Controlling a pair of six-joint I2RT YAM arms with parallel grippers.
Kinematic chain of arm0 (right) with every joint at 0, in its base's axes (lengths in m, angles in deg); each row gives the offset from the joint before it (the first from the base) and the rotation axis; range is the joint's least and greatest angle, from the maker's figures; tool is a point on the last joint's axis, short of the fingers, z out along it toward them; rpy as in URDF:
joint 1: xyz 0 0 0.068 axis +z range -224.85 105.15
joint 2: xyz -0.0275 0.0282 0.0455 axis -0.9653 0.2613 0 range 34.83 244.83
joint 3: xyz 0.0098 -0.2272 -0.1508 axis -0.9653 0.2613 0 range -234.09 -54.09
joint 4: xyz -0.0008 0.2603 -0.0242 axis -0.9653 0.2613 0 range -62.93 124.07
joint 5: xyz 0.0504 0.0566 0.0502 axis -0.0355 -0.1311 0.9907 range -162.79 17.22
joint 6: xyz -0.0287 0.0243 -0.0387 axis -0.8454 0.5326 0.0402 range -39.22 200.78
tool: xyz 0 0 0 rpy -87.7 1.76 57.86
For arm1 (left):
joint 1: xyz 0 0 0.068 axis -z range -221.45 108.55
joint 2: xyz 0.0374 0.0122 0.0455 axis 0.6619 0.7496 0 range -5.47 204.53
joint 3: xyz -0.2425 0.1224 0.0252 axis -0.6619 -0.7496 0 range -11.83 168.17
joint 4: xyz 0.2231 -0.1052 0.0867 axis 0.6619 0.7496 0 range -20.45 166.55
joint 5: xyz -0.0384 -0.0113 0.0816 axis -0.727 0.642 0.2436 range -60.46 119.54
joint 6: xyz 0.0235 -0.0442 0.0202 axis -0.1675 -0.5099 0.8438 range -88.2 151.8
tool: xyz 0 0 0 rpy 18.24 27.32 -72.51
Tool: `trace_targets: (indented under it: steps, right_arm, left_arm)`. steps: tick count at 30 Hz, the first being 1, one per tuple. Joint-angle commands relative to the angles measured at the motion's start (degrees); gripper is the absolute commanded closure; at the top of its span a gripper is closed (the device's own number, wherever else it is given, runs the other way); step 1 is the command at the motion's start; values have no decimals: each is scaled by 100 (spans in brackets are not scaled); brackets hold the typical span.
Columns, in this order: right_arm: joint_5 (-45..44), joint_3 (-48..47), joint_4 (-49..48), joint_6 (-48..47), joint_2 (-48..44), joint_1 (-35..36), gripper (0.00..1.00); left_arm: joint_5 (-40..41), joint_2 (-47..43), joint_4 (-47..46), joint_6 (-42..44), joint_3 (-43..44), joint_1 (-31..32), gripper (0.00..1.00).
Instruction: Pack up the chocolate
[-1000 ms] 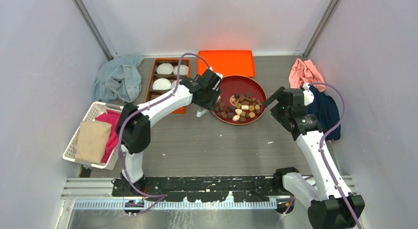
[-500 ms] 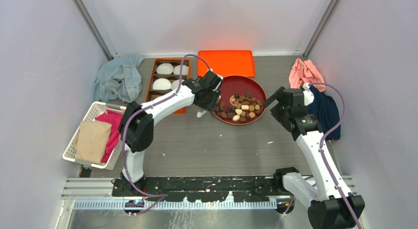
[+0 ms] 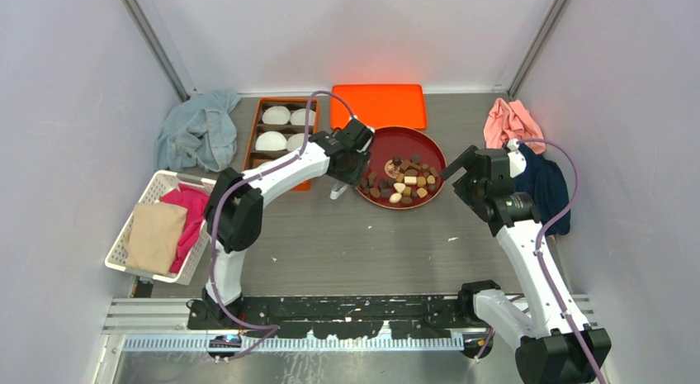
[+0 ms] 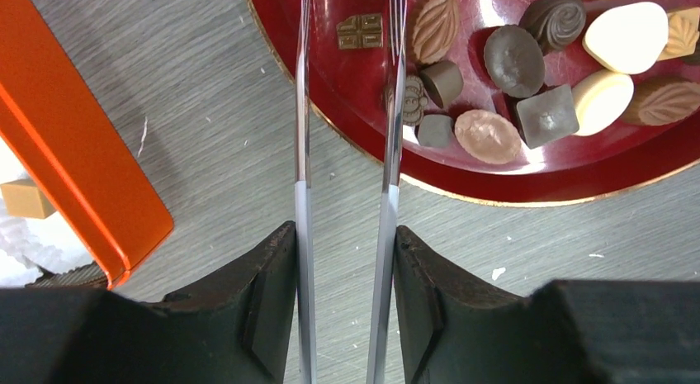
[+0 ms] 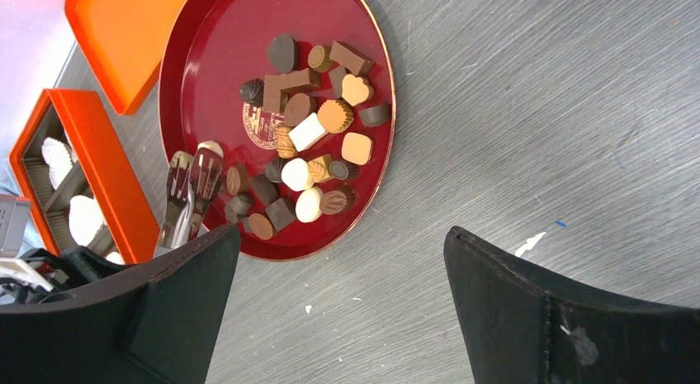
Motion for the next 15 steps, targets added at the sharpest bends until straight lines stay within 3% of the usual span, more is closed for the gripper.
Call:
trace_targets:
  steps: [1, 15]
  right_arm:
    - [-101, -59, -68, 29, -117, -3, 1]
    - [-99, -105, -38, 33, -105, -2, 1]
  left_arm:
    - [83, 155, -112, -17, 423, -39, 55]
    - [-428, 438, 37, 43, 756, -185, 57]
